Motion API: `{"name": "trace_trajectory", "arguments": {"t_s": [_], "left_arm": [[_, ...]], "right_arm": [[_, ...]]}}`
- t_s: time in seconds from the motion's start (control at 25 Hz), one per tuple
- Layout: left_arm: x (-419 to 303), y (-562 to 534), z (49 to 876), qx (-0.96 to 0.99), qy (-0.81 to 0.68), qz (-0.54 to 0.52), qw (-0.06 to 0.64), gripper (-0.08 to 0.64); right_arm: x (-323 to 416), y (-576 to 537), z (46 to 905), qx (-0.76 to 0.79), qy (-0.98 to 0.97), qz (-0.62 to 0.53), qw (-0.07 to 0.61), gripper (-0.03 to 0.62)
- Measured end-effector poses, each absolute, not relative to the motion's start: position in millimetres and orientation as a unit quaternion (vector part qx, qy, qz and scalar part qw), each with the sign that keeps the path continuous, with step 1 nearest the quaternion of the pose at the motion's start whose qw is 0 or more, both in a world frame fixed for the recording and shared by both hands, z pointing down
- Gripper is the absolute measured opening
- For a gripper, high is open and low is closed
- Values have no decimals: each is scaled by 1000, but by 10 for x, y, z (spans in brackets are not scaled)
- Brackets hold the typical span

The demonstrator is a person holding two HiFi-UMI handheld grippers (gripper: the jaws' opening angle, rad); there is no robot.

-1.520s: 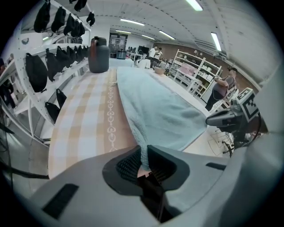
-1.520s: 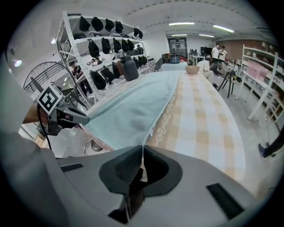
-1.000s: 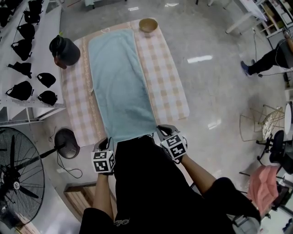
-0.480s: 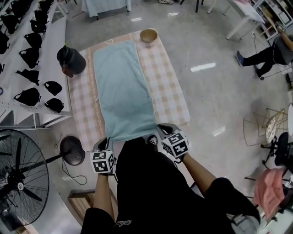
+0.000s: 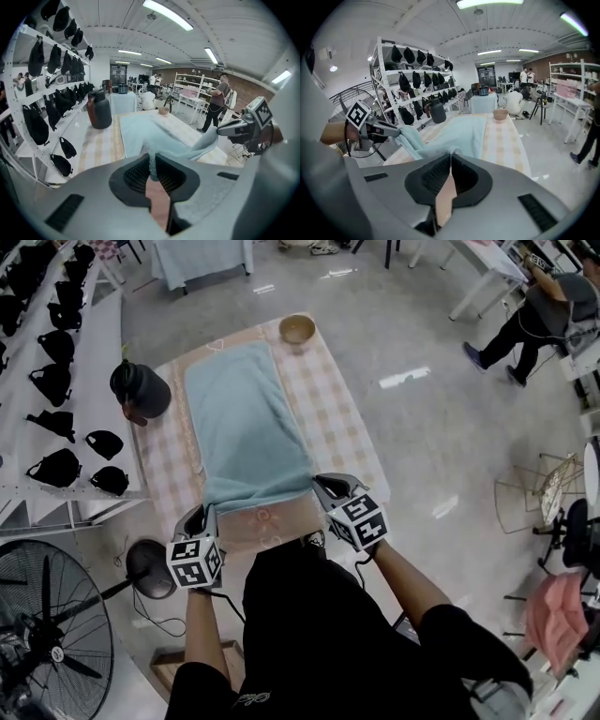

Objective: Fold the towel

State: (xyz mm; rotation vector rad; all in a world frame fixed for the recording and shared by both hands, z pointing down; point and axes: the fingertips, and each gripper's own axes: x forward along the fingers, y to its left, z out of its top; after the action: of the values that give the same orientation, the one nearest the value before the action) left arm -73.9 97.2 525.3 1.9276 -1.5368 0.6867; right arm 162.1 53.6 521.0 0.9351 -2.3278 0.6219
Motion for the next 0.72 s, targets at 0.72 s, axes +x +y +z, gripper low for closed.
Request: {"name": "trace_trajectory", "arguments": {"t_s": [0.72], "left_arm": [[-1306, -319, 5017, 747, -570, 199, 278, 40]], "right_arm": [[1108, -711, 4814, 391, -856, 219, 257, 17]]}}
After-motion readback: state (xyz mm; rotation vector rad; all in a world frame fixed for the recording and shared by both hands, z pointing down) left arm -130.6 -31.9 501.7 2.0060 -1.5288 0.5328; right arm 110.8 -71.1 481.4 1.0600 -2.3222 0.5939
